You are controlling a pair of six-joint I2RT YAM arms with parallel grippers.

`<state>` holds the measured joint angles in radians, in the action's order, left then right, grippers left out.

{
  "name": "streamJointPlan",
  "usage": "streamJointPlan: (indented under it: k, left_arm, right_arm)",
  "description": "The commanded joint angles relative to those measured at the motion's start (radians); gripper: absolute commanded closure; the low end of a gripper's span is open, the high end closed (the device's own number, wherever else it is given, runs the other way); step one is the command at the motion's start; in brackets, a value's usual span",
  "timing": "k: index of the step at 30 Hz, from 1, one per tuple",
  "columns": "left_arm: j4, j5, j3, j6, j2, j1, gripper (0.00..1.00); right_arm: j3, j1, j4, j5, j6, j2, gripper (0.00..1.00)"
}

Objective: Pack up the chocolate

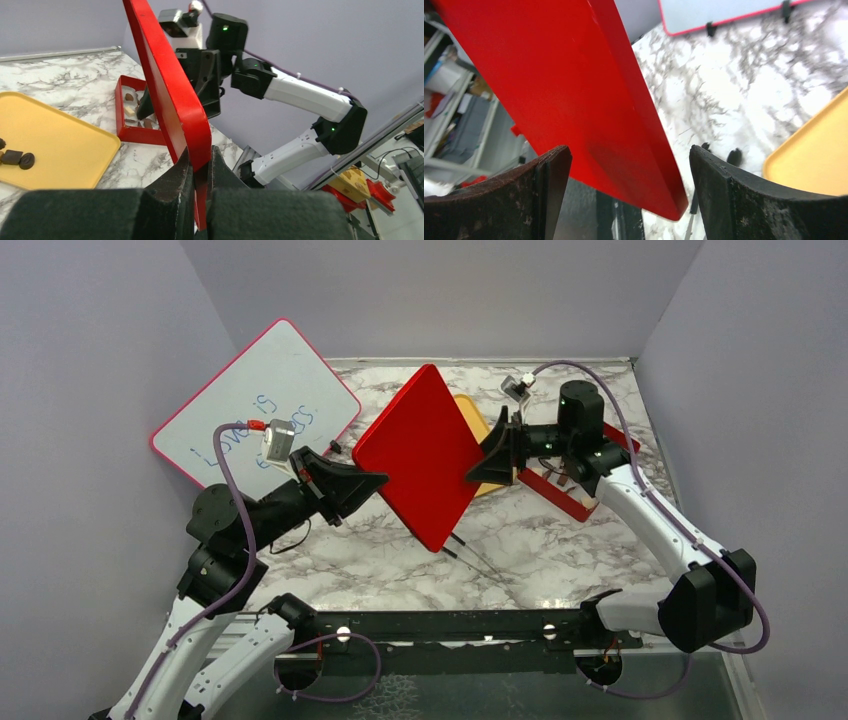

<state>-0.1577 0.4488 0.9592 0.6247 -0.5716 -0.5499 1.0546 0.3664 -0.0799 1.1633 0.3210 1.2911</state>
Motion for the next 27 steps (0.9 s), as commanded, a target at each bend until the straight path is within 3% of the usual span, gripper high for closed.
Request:
streamJointPlan:
  k: [1, 5, 11, 15, 16, 19, 21, 25, 27]
  left_arm:
    - [0.075, 0.050, 0.038, -0.017, 0.009, 0.001, 1.00]
    - [0.013, 0.025, 0.056, -0.074, 0.004, 0.001, 1.00]
    - [-0.036, -0.018, 0.052, -0.123, 0.015, 0.001, 1.00]
    - [-0.077, -0.104, 0.041, -0.156, 0.044, 0.001, 1.00]
    - [-0.087, -0.134, 0.038, -0.166, 0.054, 0.001, 0.95]
    - [-0.126, -0.254, 0.030, -0.185, 0.078, 0.001, 0.51]
    - [-0.155, -0.321, 0.029, -0.190, 0.087, 0.001, 0.31]
    - [-0.191, -0.385, 0.029, -0.193, 0.085, 0.002, 0.06]
    - [-0.200, -0.392, 0.029, -0.196, 0.080, 0.001, 0.01]
  right_arm:
    - [-0.032, -0.004, 0.069, 0.169, 0.001, -0.002, 0.10]
    - [-0.047, -0.004, 0.113, 0.212, 0.015, -0.017, 0.24]
    - [-0.088, -0.004, 0.191, 0.246, 0.058, -0.055, 0.67]
    - [-0.114, -0.004, 0.264, 0.265, 0.111, -0.068, 0.88]
    - [-0.117, -0.004, 0.275, 0.271, 0.121, -0.073, 0.91]
    - [-0.130, -0.004, 0.319, 0.257, 0.160, -0.092, 0.99]
    - [-0.141, -0.005, 0.346, 0.238, 0.187, -0.104, 0.99]
    - [-0.176, -0.004, 0.427, 0.176, 0.288, -0.131, 0.99]
    - [-0.194, -0.005, 0.447, 0.131, 0.337, -0.141, 0.99]
